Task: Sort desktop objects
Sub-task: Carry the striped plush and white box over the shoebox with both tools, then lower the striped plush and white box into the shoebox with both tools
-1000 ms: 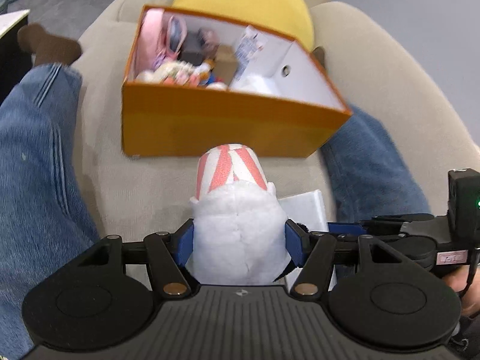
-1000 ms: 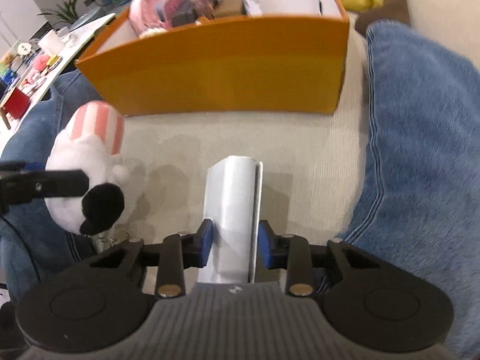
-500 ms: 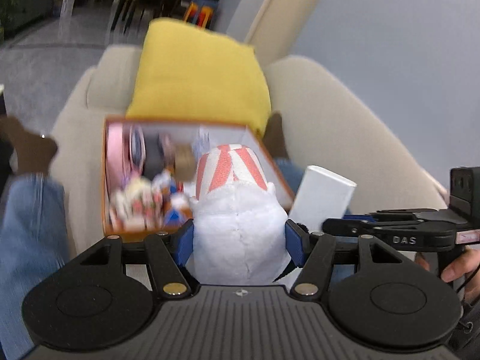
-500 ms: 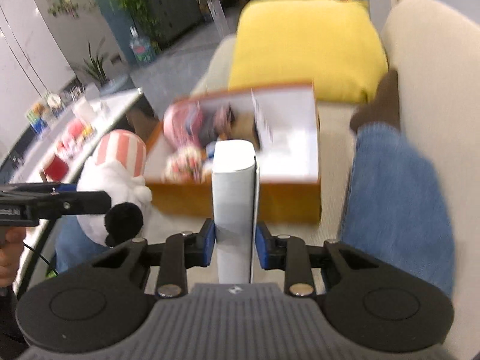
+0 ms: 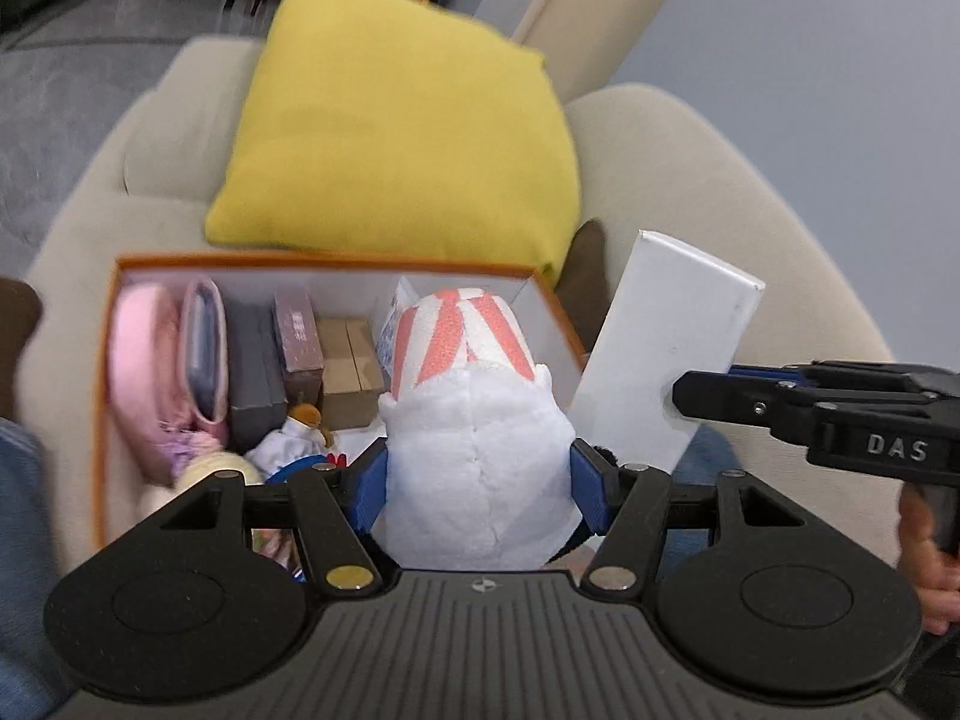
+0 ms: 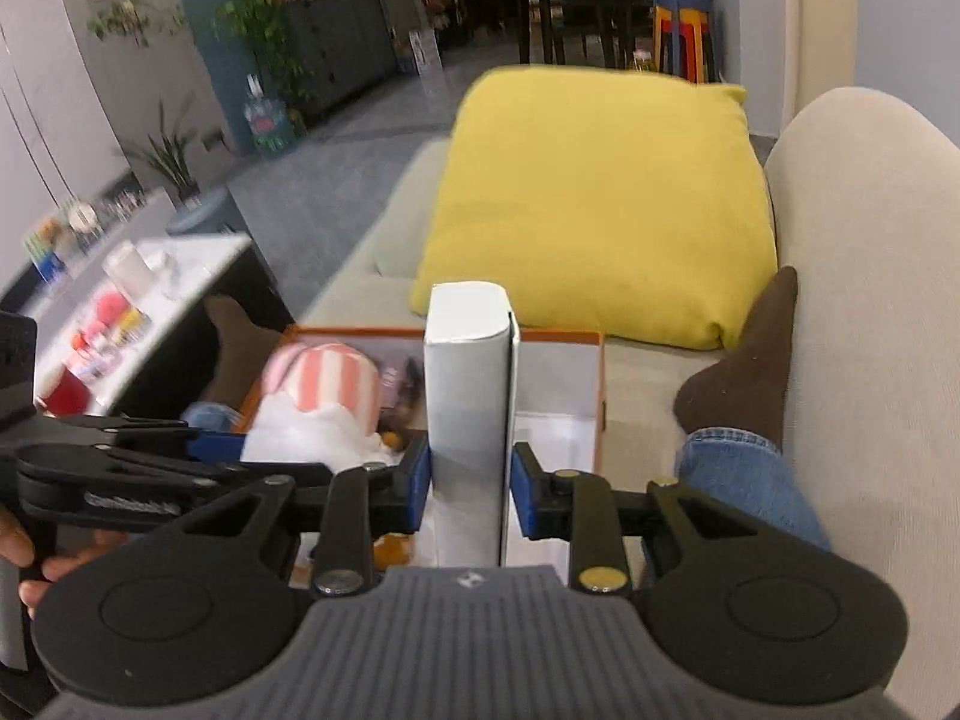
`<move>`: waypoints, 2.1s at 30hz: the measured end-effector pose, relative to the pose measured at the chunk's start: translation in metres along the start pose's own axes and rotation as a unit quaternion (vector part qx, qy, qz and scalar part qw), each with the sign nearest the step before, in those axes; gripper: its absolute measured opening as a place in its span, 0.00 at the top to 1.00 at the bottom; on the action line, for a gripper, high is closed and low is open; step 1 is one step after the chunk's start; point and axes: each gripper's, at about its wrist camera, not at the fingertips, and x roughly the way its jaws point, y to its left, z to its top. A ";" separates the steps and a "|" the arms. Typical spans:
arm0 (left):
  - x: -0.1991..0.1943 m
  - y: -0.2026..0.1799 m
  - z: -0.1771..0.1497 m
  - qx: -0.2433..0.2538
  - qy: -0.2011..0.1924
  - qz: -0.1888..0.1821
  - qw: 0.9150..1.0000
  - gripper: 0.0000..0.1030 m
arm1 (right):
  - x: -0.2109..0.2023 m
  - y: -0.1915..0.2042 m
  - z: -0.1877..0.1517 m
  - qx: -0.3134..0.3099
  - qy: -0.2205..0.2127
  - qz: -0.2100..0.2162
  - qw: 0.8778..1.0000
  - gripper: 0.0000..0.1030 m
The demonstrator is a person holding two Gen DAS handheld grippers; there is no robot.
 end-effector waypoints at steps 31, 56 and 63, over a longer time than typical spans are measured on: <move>0.069 0.006 -0.024 0.086 0.051 0.049 0.994 0.51 | 0.148 -0.008 0.026 -0.025 0.190 -0.052 0.980 0.71; 0.067 0.017 -0.027 0.063 0.044 0.024 0.997 0.61 | 0.182 0.024 0.008 -0.174 0.248 -0.126 0.945 0.90; 0.066 0.020 -0.025 0.055 0.040 0.026 0.997 0.61 | 0.189 0.031 0.001 -0.227 0.250 -0.159 0.928 0.89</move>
